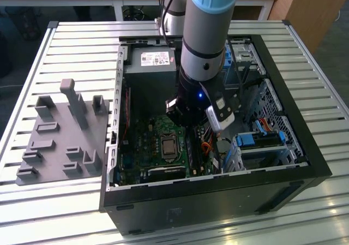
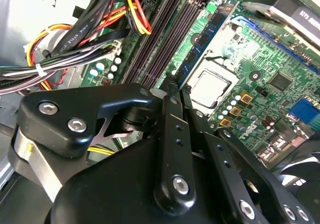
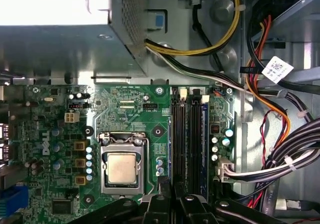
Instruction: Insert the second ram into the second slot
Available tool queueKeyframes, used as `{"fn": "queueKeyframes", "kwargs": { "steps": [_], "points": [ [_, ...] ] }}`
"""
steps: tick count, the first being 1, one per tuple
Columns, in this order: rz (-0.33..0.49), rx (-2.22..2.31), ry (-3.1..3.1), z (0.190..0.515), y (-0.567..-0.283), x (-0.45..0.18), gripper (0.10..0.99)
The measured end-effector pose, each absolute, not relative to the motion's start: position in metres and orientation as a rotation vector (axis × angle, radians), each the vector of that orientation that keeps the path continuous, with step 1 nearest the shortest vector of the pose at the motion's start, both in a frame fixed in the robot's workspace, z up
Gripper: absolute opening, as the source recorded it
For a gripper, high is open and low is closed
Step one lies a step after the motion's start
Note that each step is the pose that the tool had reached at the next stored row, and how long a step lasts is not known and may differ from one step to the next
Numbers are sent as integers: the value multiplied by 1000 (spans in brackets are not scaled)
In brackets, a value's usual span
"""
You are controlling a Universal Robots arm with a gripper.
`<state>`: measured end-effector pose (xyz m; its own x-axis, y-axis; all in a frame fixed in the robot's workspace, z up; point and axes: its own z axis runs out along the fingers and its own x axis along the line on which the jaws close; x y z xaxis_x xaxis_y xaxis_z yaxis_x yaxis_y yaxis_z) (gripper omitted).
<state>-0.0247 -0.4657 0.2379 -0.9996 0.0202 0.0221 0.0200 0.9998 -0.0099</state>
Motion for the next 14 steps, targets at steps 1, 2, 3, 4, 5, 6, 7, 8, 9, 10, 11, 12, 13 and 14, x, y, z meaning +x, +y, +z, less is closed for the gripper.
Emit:
{"fn": "queueKeyframes", "kwargs": {
  "steps": [1,2,3,4,5,6,7,8,9,10,11,12,13,14],
  "points": [
    [15,-37,-3119,238,-466,-25,137],
    [15,-44,-3119,237,-466,-24,137],
    [15,-51,-3119,237,-466,-24,137],
    [15,-55,-3119,236,-466,-24,137],
    [15,-56,-3119,236,-466,-24,137],
    [15,-56,-3119,236,-466,-24,137],
    [15,-56,-3119,235,-466,-24,137],
    [15,-56,-3119,235,-466,-24,137],
    [15,-56,-3119,235,-466,-24,137],
    [15,-56,-3119,235,-466,-24,137],
    [15,-56,-3119,235,-466,-24,137],
    [15,-56,-3118,235,-466,-24,137],
    [15,-56,-3118,235,-466,-24,137],
    [14,-56,-3117,234,-466,-24,137]
  ]
}}
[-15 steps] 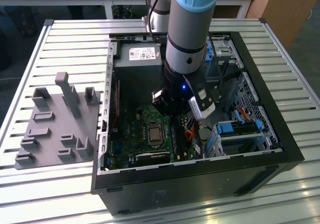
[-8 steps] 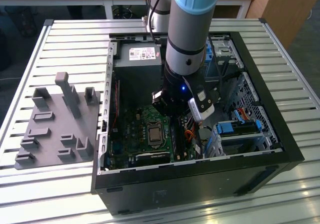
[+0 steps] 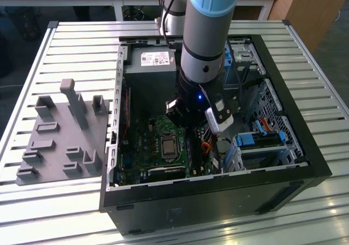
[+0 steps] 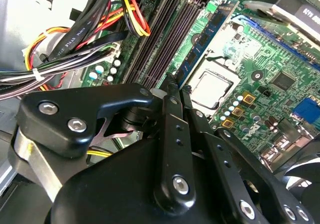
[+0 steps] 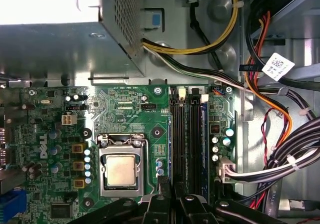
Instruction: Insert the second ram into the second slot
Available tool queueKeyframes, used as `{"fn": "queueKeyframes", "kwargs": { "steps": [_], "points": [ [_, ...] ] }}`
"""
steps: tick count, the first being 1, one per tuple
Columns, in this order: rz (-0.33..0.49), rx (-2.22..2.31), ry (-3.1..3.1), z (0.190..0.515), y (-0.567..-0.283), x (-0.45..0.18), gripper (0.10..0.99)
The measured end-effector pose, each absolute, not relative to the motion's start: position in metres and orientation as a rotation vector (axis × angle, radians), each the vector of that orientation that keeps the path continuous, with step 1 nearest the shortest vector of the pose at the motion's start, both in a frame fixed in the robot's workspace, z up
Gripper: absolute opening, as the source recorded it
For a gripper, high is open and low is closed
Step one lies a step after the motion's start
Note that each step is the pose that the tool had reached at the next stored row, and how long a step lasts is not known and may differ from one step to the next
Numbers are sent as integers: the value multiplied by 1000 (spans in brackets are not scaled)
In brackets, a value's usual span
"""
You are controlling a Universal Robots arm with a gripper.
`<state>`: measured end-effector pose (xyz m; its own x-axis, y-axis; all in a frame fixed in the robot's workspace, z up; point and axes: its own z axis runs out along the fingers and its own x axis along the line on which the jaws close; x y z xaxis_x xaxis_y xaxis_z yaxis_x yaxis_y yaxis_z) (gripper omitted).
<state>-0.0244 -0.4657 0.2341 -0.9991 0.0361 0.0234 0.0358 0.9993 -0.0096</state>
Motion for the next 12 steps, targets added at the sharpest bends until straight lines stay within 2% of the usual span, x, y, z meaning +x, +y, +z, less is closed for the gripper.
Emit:
{"fn": "queueKeyframes", "kwargs": {
  "steps": [12],
  "points": [
    [15,-44,-3116,229,-465,-20,137]
  ]
}}
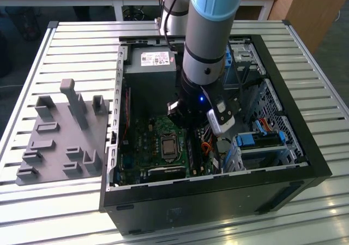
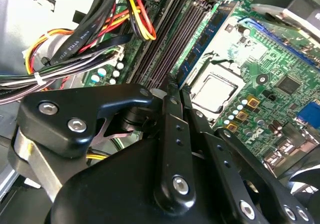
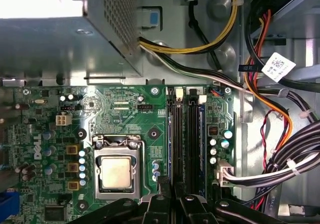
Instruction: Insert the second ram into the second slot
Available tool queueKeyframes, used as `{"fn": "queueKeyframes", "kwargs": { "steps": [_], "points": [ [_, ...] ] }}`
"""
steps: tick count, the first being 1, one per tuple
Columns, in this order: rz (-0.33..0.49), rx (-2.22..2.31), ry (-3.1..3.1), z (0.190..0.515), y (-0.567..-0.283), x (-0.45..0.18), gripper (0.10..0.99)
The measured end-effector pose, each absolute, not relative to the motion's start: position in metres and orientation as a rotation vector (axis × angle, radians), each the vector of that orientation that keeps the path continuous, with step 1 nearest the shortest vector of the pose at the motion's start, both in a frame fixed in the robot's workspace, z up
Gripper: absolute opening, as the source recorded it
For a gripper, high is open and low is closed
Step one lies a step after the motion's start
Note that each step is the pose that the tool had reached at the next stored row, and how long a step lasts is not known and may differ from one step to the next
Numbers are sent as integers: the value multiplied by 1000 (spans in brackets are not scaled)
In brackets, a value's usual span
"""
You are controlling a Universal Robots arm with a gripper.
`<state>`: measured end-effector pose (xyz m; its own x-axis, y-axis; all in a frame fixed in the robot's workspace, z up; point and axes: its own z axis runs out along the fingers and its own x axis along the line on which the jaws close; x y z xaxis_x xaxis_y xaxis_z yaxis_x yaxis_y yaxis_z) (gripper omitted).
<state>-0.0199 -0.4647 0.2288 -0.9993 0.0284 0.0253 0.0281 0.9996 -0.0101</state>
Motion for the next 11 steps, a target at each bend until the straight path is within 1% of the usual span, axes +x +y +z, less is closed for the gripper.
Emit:
{"fn": "queueKeyframes", "kwargs": {
  "steps": [11],
  "points": [
    [17,-45,-3116,226,-463,-15,137]
  ]
}}
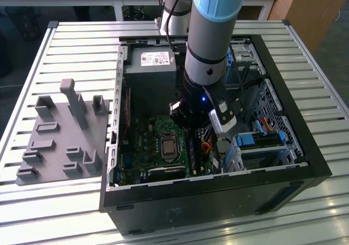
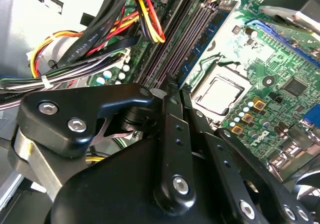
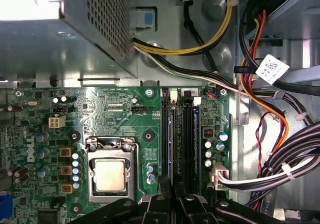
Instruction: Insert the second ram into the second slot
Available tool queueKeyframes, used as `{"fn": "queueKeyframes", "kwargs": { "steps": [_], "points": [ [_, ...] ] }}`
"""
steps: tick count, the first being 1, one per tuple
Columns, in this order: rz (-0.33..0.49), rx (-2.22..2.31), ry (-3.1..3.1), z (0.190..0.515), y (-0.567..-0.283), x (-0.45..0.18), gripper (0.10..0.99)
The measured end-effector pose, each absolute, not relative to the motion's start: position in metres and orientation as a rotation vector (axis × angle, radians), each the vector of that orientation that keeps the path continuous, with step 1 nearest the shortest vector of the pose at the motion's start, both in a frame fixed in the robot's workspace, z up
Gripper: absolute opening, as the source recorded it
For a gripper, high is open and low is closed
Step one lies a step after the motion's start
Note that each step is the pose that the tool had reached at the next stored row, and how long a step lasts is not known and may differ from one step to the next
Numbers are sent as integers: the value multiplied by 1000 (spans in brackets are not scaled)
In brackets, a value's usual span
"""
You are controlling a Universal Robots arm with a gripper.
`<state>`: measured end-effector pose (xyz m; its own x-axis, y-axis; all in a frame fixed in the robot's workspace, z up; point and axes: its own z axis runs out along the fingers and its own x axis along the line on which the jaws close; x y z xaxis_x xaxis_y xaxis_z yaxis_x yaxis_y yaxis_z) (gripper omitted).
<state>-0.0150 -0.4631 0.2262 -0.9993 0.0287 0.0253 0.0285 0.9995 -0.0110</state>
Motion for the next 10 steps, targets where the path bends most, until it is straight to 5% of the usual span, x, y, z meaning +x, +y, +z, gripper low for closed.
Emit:
{"fn": "queueKeyframes", "kwargs": {
  "steps": [10],
  "points": [
    [16,-45,-3116,226,-463,-12,137]
  ]
}}
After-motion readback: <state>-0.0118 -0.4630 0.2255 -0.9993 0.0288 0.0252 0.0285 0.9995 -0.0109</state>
